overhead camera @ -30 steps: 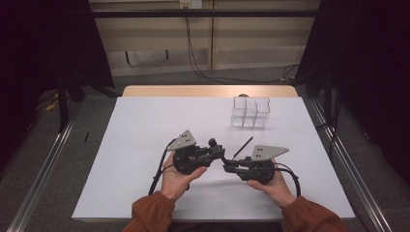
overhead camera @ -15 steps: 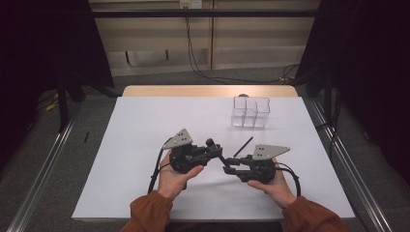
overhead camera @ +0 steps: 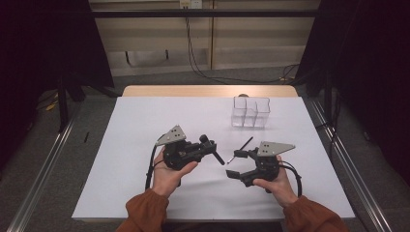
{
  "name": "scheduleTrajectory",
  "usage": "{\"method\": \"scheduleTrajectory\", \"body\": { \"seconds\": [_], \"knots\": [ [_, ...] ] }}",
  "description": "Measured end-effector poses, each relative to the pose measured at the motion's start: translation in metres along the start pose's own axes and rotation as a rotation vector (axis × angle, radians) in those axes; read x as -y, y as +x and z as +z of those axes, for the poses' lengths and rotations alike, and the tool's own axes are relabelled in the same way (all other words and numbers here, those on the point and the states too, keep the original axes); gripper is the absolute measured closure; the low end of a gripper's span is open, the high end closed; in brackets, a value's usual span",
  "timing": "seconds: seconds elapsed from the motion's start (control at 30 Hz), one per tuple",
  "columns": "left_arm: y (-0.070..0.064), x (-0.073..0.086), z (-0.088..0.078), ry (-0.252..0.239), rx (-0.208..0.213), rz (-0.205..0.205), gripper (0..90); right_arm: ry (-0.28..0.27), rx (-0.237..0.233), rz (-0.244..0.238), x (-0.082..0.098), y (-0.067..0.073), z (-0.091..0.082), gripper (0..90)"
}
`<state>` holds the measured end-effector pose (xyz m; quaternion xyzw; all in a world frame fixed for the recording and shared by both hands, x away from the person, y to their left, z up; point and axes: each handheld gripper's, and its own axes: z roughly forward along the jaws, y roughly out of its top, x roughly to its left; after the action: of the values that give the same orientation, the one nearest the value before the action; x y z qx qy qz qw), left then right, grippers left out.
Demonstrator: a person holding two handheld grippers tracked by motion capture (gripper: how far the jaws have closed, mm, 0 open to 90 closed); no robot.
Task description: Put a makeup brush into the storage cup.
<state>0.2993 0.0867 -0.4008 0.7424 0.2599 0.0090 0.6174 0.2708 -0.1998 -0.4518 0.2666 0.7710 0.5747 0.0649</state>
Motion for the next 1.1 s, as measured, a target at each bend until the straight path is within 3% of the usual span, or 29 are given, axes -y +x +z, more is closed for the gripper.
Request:
{"method": "scheduleTrajectory", "body": {
  "seconds": [0.13, 0.23, 0.43, 0.57, 0.77, 1.0, 1.1],
  "knots": [
    [0.0, -0.002, -0.003, 0.008, 0.0, 0.007, 79.9, -0.014, -0.02, 0.003, -0.001, -0.002, -0.003, 3.0],
    [0.0, -0.004, -0.006, 0.019, 0.002, 0.017, 79.8, -0.016, -0.034, -0.006, 0.0, -0.002, -0.005, 1.2],
    [0.003, -0.009, -0.014, 0.03, -0.008, 0.017, 79.9, -0.002, -0.005, 0.004, 0.0, -0.004, -0.005, 0.9],
    [0.006, -0.013, -0.018, 0.074, -0.013, 0.04, 79.8, 0.003, 0.016, 0.015, 0.001, -0.004, -0.005, 1.1],
    [0.008, -0.021, -0.024, 0.105, -0.017, 0.048, 79.9, 0.001, 0.006, 0.019, 0.0, -0.003, -0.004, 2.4],
    [0.007, -0.029, -0.018, 0.161, -0.013, 0.066, 79.8, -0.025, 0.001, 0.024, -0.001, -0.005, -0.005, 2.9],
    [0.005, -0.032, -0.011, 0.211, -0.003, 0.084, 79.8, -0.029, 0.006, 0.018, -0.002, -0.004, -0.004, 3.1]
  ]
}}
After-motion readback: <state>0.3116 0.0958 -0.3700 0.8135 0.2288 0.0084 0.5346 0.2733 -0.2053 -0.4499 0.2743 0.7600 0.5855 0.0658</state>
